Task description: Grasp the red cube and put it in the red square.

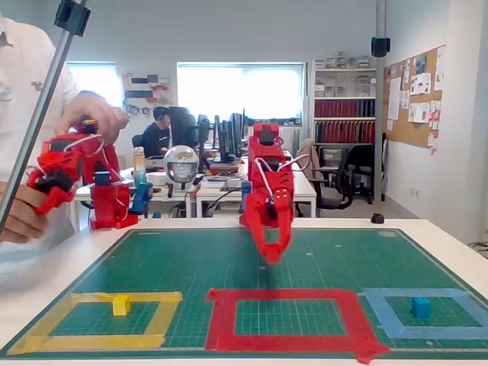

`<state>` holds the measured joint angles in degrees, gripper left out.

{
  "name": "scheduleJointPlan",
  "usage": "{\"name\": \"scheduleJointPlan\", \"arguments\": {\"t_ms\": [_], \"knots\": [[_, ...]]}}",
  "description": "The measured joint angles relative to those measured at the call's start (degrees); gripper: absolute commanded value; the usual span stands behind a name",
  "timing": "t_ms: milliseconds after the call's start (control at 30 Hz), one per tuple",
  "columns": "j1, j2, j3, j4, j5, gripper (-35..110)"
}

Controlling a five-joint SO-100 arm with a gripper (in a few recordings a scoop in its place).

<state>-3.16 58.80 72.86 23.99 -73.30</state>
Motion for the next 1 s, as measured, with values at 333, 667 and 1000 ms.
{"name": "scheduleJointPlan", "arguments": {"t_ms": [333,667,1000], "knots": [[-6.15,-9.76,-9.23,2.20,15.56,-1],[-8.00,-15.03,-16.17,1.32,10.63,-1],[-10.37,-16.70,-16.52,-3.08,-6.24,-1]]}}
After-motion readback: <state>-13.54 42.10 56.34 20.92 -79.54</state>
